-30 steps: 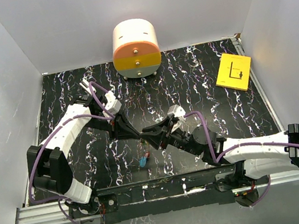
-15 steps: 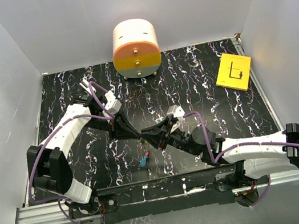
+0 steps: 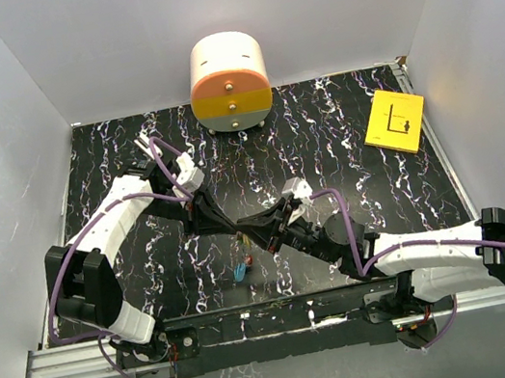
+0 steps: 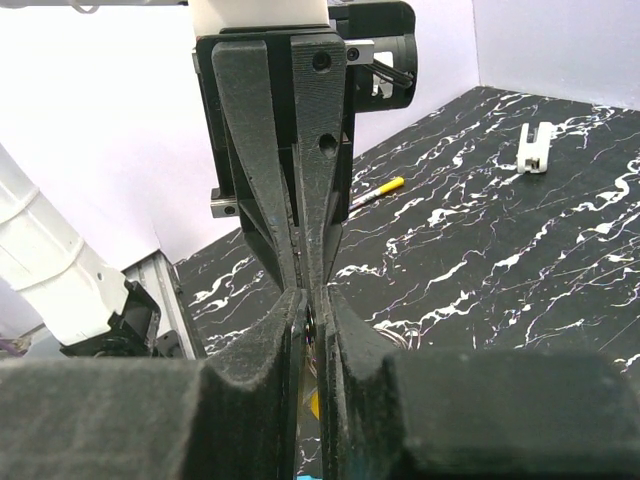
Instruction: Put the keys on the keyring
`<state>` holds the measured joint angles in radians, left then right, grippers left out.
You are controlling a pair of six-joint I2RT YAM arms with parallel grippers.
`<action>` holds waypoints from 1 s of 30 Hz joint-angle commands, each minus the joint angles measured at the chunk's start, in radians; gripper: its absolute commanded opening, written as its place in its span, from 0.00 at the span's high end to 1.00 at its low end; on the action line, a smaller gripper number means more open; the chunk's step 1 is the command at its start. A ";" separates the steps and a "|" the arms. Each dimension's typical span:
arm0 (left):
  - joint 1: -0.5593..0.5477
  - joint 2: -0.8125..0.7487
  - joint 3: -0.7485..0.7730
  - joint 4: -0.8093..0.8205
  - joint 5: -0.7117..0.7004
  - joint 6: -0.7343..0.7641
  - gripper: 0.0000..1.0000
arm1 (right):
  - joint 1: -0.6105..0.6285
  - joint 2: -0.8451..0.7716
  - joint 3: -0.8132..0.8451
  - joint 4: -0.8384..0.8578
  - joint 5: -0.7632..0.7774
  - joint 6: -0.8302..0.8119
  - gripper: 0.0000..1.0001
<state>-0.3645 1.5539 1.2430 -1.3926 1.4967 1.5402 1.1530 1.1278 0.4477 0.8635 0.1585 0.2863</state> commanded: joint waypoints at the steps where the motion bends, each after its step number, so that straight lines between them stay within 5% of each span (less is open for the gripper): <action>1: 0.002 -0.057 0.014 -0.022 0.193 0.008 1.00 | 0.005 0.010 0.008 0.106 -0.007 0.003 0.85; 20: 0.002 -0.061 0.015 -0.023 0.203 -0.009 1.00 | 0.012 0.037 0.004 0.167 0.030 0.007 0.92; 24: 0.002 -0.051 0.025 -0.022 0.200 -0.017 0.96 | 0.012 0.024 0.020 0.104 0.050 0.027 0.92; 30: 0.002 -0.036 0.047 -0.023 0.173 -0.030 0.74 | 0.013 -0.009 0.128 -0.185 0.046 0.063 0.92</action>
<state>-0.3588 1.5375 1.2446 -1.3918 1.4883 1.5078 1.1641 1.1568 0.4744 0.8410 0.1959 0.3172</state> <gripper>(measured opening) 0.217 0.088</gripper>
